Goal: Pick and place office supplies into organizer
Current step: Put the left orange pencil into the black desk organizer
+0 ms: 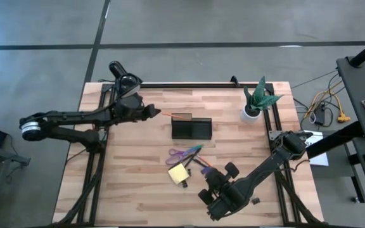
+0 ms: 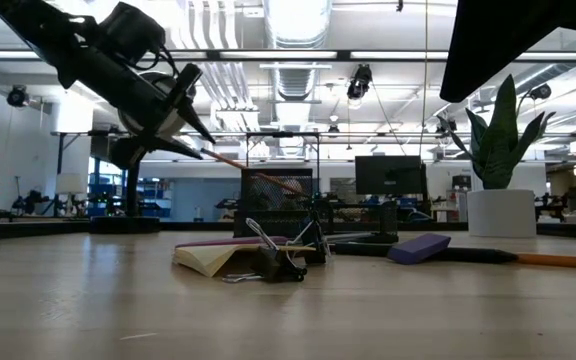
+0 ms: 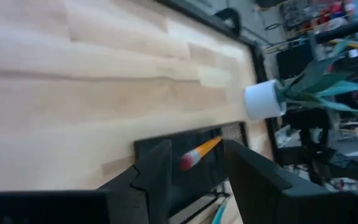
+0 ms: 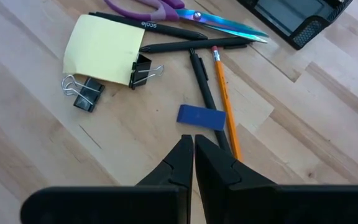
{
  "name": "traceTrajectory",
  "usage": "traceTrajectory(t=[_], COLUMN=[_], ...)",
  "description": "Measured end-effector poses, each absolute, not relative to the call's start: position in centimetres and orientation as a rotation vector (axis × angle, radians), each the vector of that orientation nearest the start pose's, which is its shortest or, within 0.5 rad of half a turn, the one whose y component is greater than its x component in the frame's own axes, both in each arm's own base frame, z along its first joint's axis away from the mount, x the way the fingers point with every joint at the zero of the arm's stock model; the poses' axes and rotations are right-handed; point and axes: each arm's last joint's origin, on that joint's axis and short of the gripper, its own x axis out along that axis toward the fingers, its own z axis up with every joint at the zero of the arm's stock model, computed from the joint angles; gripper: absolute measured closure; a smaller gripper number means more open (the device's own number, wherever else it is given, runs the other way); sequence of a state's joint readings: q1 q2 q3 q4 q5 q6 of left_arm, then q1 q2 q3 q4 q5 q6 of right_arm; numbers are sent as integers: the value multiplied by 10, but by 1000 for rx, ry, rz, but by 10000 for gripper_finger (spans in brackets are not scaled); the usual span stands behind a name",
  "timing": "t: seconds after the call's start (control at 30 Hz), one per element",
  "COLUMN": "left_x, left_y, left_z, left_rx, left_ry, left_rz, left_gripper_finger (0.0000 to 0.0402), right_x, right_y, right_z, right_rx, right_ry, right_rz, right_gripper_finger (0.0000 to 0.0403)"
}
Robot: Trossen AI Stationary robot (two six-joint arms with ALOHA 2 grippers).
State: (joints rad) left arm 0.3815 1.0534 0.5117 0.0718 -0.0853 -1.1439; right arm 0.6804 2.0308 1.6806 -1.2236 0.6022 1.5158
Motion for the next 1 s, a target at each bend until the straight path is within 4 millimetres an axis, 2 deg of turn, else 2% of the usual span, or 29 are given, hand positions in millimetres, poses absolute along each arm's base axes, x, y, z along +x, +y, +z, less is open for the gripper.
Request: traceTrajectory(t=[0.4,0.53,1.0], left_x=[211,216,213], left_y=[86,88,86], left_z=[201,203,200], left_rx=[-1185,-1186,-1181], left_ry=[209,165,196], left_rz=[664,625,626], left_gripper_finger=[268,268,273], right_x=[312,312,314], right_y=[231,231,227], right_z=[221,221,221], right_rx=[378,378,375], right_ry=[924,925,926], right_rz=[-794,-795,-807], right_gripper_finger=[394,394,394])
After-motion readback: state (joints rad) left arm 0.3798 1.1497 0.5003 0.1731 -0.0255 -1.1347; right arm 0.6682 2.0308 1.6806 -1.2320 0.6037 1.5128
